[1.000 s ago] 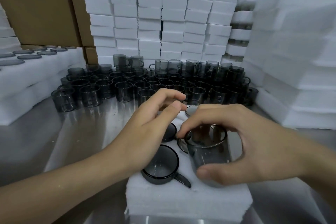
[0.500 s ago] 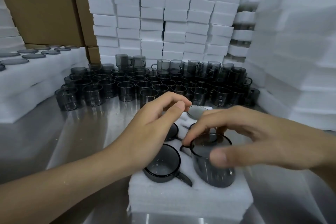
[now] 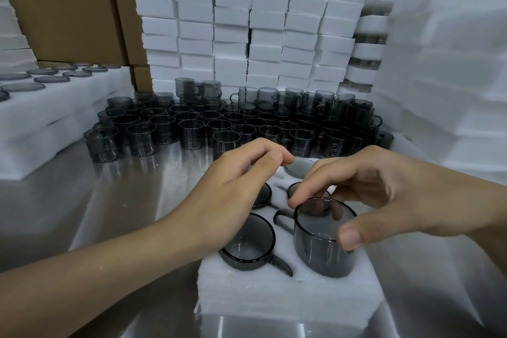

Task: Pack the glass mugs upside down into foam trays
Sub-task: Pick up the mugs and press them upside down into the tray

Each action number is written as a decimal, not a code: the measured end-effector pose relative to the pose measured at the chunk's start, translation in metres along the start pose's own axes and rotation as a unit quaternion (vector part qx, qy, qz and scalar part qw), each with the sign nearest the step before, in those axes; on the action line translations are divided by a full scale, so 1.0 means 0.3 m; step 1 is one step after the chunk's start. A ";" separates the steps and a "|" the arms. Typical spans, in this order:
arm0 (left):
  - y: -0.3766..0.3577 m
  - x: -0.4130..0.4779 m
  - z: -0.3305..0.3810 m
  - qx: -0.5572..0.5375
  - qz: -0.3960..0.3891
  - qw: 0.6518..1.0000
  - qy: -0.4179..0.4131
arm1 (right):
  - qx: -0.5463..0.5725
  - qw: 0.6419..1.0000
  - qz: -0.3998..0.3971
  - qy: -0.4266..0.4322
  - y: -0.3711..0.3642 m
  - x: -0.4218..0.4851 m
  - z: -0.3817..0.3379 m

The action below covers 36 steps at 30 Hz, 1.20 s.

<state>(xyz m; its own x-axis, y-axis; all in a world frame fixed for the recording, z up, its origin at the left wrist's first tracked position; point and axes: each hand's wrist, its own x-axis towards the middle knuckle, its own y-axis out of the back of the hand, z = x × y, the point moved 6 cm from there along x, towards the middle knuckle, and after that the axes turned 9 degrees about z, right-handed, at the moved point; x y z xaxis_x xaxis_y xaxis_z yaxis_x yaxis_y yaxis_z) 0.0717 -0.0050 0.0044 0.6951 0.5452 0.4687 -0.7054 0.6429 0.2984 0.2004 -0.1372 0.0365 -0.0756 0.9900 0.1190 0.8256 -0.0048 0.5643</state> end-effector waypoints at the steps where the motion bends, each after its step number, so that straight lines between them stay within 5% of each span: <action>1: 0.000 0.000 0.000 -0.001 0.000 1.000 0.001 | 0.002 1.000 -0.001 -0.004 -0.001 0.001 0.004; 18: -0.003 0.000 0.007 0.020 -0.007 1.000 0.004 | -0.061 0.997 0.001 -0.038 0.005 -0.011 -0.007; 36: -0.031 -0.014 0.016 0.110 -0.189 0.976 -0.022 | -0.200 0.978 0.039 -0.039 -0.006 -0.031 -0.080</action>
<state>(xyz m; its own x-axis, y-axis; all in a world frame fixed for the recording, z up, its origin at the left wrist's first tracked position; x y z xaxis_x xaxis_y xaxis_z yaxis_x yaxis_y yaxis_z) 0.0746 -0.0158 0.0037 0.9077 0.2648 0.3254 -0.4167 0.6590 0.6262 0.1862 -0.1497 0.0539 0.0351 0.9922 0.1199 0.5405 -0.1198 0.8328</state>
